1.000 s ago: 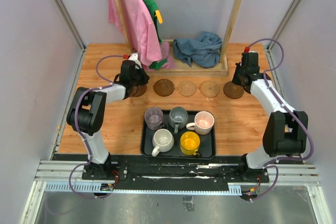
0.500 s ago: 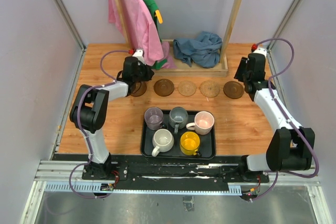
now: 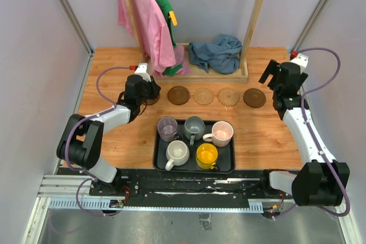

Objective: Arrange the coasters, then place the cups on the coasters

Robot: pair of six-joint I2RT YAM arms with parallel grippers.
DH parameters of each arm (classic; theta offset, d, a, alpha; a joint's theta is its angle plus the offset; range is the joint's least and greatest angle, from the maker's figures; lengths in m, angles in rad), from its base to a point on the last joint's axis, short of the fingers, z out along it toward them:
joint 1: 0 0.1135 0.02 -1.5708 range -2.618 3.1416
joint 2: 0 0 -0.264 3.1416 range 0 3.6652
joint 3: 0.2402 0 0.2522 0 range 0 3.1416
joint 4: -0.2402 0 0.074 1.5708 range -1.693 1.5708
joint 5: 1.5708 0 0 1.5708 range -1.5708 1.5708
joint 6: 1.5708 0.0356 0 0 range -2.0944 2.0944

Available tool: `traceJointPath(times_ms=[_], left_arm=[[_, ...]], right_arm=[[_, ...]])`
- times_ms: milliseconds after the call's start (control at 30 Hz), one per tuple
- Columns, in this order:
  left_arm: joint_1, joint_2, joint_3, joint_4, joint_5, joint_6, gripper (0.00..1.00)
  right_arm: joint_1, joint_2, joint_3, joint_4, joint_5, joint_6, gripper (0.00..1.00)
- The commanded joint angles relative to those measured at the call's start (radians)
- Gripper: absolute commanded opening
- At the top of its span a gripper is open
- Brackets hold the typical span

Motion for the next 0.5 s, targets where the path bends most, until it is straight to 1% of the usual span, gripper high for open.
traceJointPath(times_ms=[0, 167, 333, 467], left_arm=[[-0.001, -0.107, -0.109, 0.048, -0.054, -0.060, 0.23], [0.000, -0.251, -0.223, 0.038, -0.131, -0.075, 0.24], [-0.001, -0.387, -0.295, -0.020, -0.211, -0.080, 0.24], [0.000, -0.478, -0.335, -0.063, -0.231, -0.098, 0.24]], right_arm=[[-0.019, -0.020, -0.025, -0.021, 0.098, 0.029, 0.98], [-0.020, -0.036, -0.008, -0.111, 0.074, 0.028, 0.98], [-0.020, -0.081, -0.033, -0.117, 0.068, 0.027, 0.98], [-0.019, -0.117, -0.054, -0.118, 0.035, 0.032, 0.98]])
